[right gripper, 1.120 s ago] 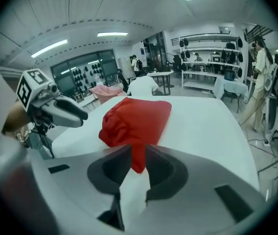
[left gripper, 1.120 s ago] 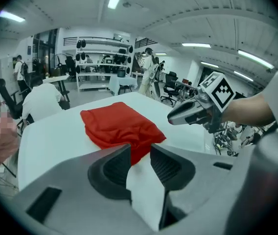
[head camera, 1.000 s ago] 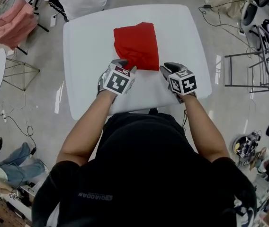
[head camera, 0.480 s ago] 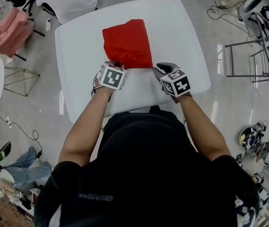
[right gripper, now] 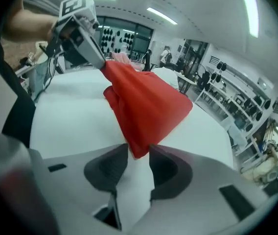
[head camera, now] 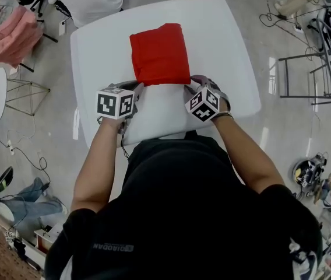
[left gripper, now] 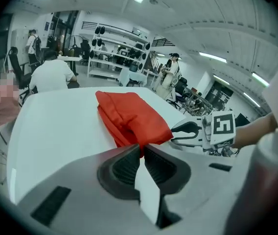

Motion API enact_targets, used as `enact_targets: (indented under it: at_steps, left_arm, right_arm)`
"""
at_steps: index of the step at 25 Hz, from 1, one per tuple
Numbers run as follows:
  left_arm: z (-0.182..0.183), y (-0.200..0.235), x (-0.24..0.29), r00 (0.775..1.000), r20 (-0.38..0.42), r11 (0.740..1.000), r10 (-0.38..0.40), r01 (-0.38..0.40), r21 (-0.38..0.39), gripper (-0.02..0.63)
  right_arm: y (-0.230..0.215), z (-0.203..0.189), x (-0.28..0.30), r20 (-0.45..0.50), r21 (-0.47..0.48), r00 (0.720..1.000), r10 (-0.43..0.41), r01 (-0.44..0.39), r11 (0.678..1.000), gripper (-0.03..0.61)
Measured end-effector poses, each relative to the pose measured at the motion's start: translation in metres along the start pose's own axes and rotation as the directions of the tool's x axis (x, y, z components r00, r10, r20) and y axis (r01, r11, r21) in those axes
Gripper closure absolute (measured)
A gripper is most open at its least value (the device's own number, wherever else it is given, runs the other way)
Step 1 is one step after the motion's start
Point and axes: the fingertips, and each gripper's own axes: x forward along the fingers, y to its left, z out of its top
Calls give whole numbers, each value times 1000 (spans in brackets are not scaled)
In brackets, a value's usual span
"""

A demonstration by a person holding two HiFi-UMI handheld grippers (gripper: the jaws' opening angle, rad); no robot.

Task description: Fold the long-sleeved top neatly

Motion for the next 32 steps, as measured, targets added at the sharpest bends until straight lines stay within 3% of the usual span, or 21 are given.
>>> enact_targets:
  at_steps: [3,6,10,15,21,23,25,29,32]
  left_arm:
    - [1,2,-6,1000,8,1000,-11,11,-15,581]
    - [3,7,-10,1000,0,999,17,-17,30,581]
    - [-1,11,-17,998,9,998,54,-54,39,583]
    - [-34,12,-7,999,-21,999,31,-32,-41,584]
    - [-71,4,17,996,-78,996,39,-45,-79,584]
    - [-71,2,22,996,-78,996,54,-59,-65,583]
    - [-71,0,25,995,-79,996,66,-70,-53,583]
    - [-72,-1,29,996,-70,996,59,-64,-69,583]
    - [-71,-1,28,995,-65,994,70,-75,-74,583]
  right_arm:
    - [-3,-2,7,-11,-35,998,-57,57,998,476]
    - [-9,7,0,33,5,997,-65,65,998,521]
    - [-15,15,-24,119,143,992,-34,17,990,535]
    - [-9,-4,-27,118,302,993,21,-56,952,540]
    - [3,-32,-20,12,203,996,91,-92,975,535]
    - [1,-33,-26,-5,212,987,158,-153,965,486]
    - [-10,-23,-42,36,237,977,210,-212,948,419]
    - [-47,38,-68,245,280,933,264,-328,902,436]
    - [-67,100,-48,338,232,894,293,-381,895,466]
